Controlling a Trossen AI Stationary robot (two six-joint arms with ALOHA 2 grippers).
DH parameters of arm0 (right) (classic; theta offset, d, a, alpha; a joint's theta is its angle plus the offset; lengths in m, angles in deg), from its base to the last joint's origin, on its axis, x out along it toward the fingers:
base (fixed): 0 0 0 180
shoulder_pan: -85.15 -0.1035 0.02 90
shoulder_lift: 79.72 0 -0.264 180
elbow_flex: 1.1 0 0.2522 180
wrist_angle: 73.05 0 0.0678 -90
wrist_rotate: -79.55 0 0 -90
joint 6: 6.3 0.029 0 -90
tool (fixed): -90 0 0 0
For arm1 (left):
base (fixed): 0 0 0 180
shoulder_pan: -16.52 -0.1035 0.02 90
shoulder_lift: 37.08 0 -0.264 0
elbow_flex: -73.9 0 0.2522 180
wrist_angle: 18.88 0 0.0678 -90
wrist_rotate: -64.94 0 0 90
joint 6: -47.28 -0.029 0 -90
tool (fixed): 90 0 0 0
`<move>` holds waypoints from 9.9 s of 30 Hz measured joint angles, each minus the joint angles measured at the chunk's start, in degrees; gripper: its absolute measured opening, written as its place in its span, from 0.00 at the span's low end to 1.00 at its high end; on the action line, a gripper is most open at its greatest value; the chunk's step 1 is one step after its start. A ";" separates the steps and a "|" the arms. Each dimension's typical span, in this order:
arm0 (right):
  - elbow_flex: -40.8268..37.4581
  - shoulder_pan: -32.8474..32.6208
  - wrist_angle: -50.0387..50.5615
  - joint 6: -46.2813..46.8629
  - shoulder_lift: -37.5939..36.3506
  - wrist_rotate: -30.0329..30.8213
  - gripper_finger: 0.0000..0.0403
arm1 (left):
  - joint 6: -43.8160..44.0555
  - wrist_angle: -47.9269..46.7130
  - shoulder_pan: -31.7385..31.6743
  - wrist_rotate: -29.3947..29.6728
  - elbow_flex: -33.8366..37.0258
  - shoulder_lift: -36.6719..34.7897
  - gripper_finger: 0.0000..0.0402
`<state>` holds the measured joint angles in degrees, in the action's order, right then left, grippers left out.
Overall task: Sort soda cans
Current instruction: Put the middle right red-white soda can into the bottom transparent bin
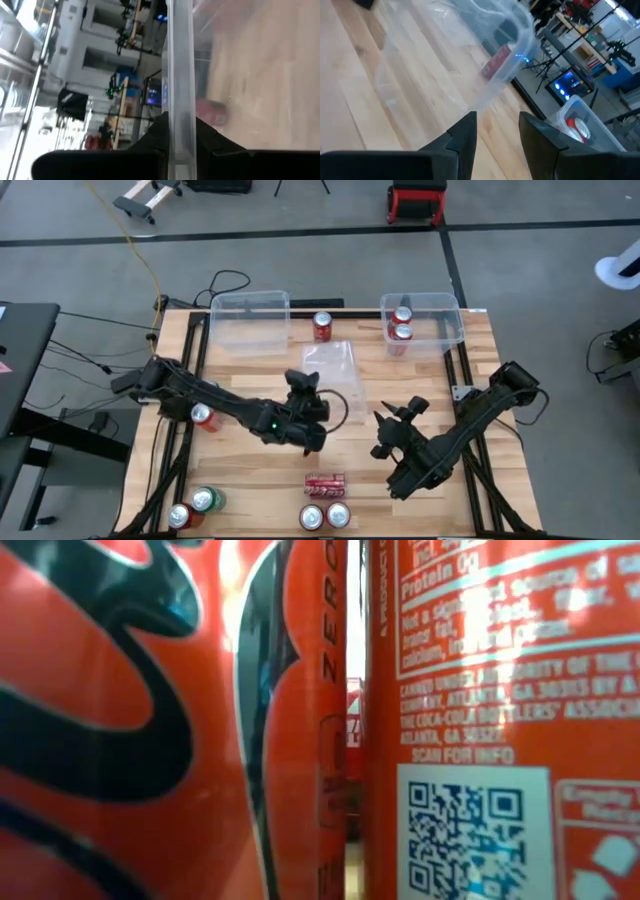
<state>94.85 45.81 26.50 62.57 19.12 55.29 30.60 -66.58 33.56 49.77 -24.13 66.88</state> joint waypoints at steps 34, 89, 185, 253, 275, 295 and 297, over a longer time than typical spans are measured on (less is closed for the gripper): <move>0.02 -0.34 3.38 -4.46 -19.45 -7.98 0.27 | 23.46 -6.89 -17.57 -49.97 0.12 -9.59 0.10; 0.02 12.43 -31.81 -60.26 -17.50 -55.49 0.55 | 22.71 17.63 -7.59 -66.16 38.60 -32.24 0.46; 1.09 10.32 -49.21 -47.40 11.91 -57.73 0.87 | 34.97 60.49 8.79 -69.06 46.24 -11.06 0.83; 16.11 39.54 -22.53 -51.82 10.27 -64.43 0.01 | 37.85 51.16 10.08 -64.74 45.86 -11.06 0.83; 15.45 51.18 -14.84 -55.26 3.39 -64.07 0.01 | 36.29 49.19 9.67 -63.87 45.86 -11.08 0.83; 5.79 40.76 -13.41 -46.25 3.04 -65.34 0.01 | 39.73 50.55 12.44 -59.43 45.86 -11.08 0.83; 5.93 39.22 -17.44 -45.26 3.04 -65.60 0.01 | 39.69 50.71 12.05 -58.66 45.86 -11.08 0.83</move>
<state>100.78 85.04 9.07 17.31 22.16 -10.31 70.29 -15.87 45.61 -8.89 21.72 55.80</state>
